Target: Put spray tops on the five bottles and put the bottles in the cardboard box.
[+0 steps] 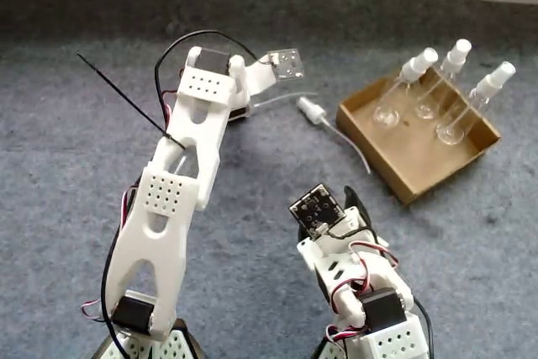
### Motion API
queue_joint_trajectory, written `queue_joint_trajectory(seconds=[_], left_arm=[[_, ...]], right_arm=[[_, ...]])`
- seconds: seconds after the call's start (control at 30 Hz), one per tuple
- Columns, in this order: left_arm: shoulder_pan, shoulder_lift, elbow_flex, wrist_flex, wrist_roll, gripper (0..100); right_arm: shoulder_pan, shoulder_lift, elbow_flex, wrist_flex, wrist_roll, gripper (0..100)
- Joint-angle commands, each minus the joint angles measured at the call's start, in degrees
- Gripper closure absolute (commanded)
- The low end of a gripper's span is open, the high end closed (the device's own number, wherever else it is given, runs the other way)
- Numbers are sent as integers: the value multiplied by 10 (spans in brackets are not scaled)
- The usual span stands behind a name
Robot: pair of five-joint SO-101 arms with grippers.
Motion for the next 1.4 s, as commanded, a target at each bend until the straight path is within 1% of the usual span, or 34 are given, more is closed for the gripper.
queue_joint_trajectory(seconds=[0.0, 0.17, 0.23, 0.4, 0.53, 0.57, 0.73, 0.87, 1.17, 1.37], left_arm=[[4, -12, -28, 5, -4, 973], [-1, -15, -30, 10, -2, 973], [-4, -20, -38, 31, -2, 973], [-7, -38, -109, 110, 0, 973], [-15, -54, -137, 113, 1, 979], [-18, -63, -138, 114, 7, 979], [-18, -138, -109, 115, 90, 979], [-13, -225, -15, 115, 100, 979], [-14, -495, 321, 113, 97, 979], [-18, -663, 486, 112, 97, 979]], right_arm=[[-3, -4, -3, -15, -4, 711], [-3, -4, -3, -14, -4, 711], [-3, -4, -3, -14, -4, 711], [-3, -4, -3, -14, -4, 711], [-3, -4, -3, -14, -4, 711], [-3, -4, -3, -14, -4, 711], [-4, -4, -3, -15, -4, 711], [-4, -4, -3, -15, -4, 711], [-4, -4, -3, -15, -4, 711], [-3, -4, -2, -15, -4, 711]])
